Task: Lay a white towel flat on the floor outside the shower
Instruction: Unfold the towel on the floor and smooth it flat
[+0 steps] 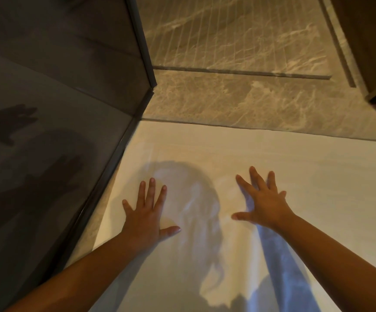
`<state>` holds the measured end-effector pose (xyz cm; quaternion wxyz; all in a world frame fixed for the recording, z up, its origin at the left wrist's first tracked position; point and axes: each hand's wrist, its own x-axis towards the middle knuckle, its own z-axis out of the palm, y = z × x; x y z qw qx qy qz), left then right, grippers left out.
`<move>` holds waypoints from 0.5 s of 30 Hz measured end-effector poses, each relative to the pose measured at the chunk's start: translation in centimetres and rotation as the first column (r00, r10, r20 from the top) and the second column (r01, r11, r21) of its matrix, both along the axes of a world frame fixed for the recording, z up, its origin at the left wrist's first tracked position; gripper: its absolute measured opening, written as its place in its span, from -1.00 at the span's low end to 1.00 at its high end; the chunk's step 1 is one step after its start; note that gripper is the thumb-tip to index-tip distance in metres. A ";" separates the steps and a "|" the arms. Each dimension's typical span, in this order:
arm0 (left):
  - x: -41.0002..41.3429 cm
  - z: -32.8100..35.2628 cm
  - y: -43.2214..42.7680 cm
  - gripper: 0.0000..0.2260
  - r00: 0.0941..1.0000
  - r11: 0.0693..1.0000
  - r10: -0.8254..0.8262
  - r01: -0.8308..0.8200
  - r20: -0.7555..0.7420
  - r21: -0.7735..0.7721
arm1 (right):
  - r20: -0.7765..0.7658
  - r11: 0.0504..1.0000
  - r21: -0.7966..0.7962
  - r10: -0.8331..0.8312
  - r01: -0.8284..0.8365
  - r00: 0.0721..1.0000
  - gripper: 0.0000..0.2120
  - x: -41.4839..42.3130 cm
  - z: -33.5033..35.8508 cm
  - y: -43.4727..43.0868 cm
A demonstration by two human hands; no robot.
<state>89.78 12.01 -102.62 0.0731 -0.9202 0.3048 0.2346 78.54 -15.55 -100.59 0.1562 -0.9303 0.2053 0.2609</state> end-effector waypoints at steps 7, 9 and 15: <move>1.3 0.2 1.3 -0.05 0.999 0.999 -0.032 0.032 0.021 0.001 | -0.007 1.000 -0.003 0.001 -0.001 1.000 0.01 1.1 0.3 1.3; 1.7 0.2 1.7 -0.04 0.999 0.999 -0.032 0.032 0.025 0.000 | -0.004 1.000 0.009 -0.003 0.003 1.000 0.01 1.4 0.3 1.8; 2.1 1.0 3.0 0.03 0.999 0.997 -0.048 0.048 0.004 0.052 | 0.008 0.999 0.012 0.038 -0.038 0.999 -0.03 2.0 0.2 3.2</move>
